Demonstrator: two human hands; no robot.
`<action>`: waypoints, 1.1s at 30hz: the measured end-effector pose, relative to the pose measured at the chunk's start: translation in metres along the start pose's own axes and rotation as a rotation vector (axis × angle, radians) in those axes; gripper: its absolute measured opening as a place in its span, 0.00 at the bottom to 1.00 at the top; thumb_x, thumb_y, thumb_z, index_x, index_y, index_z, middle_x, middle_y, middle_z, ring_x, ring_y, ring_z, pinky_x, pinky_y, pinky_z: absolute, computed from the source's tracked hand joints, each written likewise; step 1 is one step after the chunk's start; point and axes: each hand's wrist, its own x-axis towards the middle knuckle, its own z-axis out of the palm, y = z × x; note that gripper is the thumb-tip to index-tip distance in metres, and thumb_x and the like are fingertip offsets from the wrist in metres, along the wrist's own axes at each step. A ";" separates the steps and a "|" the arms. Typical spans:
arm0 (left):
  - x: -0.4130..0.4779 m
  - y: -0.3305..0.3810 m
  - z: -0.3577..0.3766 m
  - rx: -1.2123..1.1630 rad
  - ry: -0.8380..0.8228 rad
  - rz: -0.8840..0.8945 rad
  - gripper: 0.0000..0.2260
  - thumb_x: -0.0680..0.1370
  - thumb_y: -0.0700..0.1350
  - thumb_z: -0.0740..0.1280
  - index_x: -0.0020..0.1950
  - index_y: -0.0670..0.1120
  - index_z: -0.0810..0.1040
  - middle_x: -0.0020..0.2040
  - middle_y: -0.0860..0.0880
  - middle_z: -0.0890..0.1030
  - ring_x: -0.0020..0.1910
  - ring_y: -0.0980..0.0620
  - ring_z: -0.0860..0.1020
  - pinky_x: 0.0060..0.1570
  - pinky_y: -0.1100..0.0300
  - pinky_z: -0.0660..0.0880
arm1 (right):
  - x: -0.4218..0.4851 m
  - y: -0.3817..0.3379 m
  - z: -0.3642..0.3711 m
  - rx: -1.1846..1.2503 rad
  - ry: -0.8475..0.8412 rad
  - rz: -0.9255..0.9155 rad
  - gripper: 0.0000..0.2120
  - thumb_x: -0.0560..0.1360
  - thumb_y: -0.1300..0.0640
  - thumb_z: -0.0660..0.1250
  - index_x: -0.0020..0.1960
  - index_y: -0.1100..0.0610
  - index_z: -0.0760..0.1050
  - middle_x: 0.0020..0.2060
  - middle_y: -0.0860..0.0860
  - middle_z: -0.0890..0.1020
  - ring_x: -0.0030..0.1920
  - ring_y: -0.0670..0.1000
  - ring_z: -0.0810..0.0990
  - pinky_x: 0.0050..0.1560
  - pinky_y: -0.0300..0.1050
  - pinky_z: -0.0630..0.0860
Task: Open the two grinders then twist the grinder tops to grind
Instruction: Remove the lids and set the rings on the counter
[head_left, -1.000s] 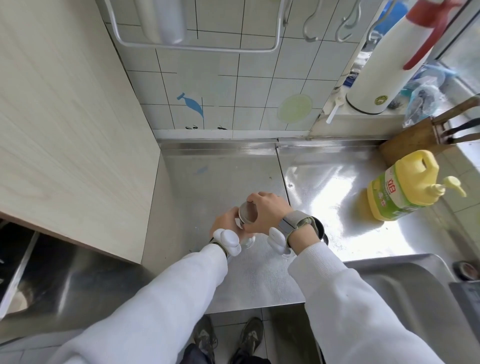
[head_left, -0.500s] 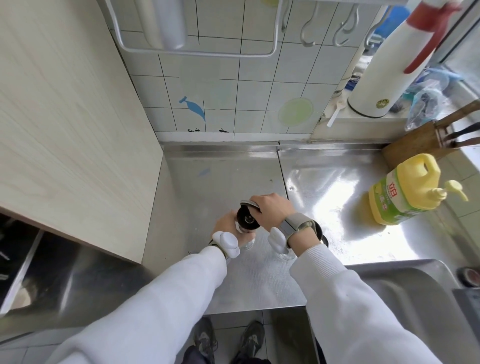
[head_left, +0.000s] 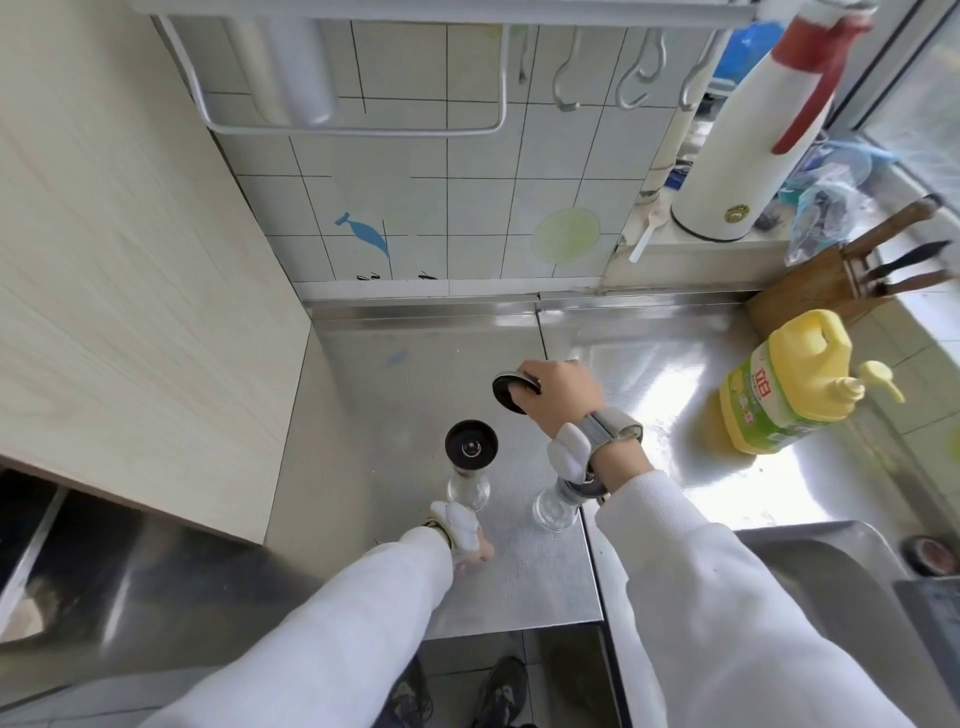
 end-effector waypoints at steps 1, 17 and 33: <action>-0.002 0.007 0.001 0.020 -0.028 0.005 0.09 0.73 0.47 0.67 0.52 0.48 0.73 0.40 0.51 0.76 0.45 0.49 0.75 0.44 0.58 0.75 | 0.001 0.005 -0.004 0.016 0.015 0.021 0.09 0.73 0.51 0.61 0.44 0.56 0.76 0.35 0.55 0.79 0.37 0.57 0.74 0.32 0.41 0.65; 0.022 0.077 0.019 -0.350 0.284 0.176 0.43 0.51 0.68 0.69 0.63 0.53 0.68 0.60 0.54 0.74 0.59 0.52 0.73 0.61 0.56 0.70 | 0.017 0.174 0.015 0.664 0.074 0.670 0.05 0.66 0.53 0.69 0.36 0.54 0.76 0.32 0.57 0.82 0.35 0.61 0.83 0.43 0.59 0.81; 0.024 0.086 0.031 -0.407 0.335 0.257 0.24 0.63 0.52 0.74 0.56 0.55 0.73 0.51 0.55 0.80 0.52 0.54 0.78 0.54 0.57 0.74 | 0.019 0.272 0.123 0.954 -0.038 0.969 0.22 0.61 0.57 0.74 0.53 0.62 0.76 0.43 0.59 0.81 0.45 0.59 0.82 0.56 0.59 0.77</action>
